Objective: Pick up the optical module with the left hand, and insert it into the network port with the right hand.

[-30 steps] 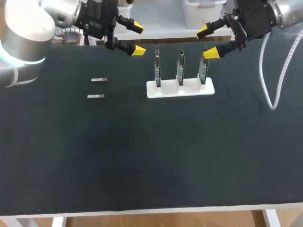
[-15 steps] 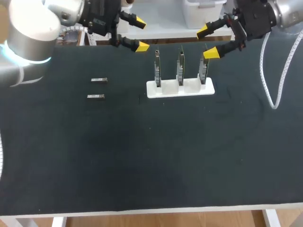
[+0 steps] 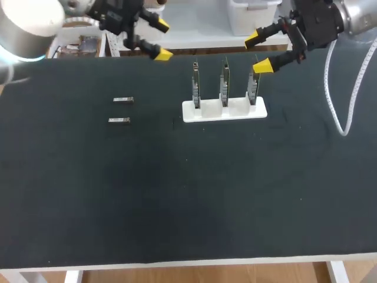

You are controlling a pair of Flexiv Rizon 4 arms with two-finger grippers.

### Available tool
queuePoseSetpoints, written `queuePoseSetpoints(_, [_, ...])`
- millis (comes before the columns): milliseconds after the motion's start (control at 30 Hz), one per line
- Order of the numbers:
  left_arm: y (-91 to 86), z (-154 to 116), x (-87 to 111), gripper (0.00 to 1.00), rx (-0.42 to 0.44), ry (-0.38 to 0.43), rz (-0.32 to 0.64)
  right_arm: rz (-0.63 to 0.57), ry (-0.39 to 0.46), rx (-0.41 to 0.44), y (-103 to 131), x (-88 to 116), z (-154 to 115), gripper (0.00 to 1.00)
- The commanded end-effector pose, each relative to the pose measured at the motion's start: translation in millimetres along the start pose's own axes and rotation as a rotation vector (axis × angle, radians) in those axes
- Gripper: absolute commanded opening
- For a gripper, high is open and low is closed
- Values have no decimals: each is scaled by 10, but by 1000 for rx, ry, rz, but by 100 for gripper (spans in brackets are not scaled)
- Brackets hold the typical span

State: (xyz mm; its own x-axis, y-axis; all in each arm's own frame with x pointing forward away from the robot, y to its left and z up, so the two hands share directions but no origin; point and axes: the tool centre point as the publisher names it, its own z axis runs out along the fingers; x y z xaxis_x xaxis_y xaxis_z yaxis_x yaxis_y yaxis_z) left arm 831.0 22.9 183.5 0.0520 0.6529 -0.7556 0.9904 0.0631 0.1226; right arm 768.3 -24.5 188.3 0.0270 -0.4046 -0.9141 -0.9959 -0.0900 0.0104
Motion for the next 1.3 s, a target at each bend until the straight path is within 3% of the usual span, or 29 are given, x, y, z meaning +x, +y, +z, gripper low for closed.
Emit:
queuePoseSetpoints(33, [-236, -303, 268, 100, -22, -14, 0, 0, 1, 1, 3, -3, -2, 100])
queuePoseSetpoints(300, [-571, -598, 786, 100, -47, -37, -10, 0, 1, 1, 3, -3, -2, 100])
queuePoseSetpoints(467, [-727, -689, 982, 100, -44, -48, -22, 0, 1, 1, 3, -3, -2, 100])
queuePoseSetpoints(633, [-730, -689, 1005, 100, 5, -52, -31, 0, 1, 1, 3, -3, -2, 100])
queuePoseSetpoints(933, [-730, -689, 1005, 100, 5, -52, -31, 0, 1, 1, 3, -3, -2, 100])
queuePoseSetpoints(1300, [-730, -689, 1005, 100, 5, -52, -31, -1, 21, -58, -200, 63, 18, 100])
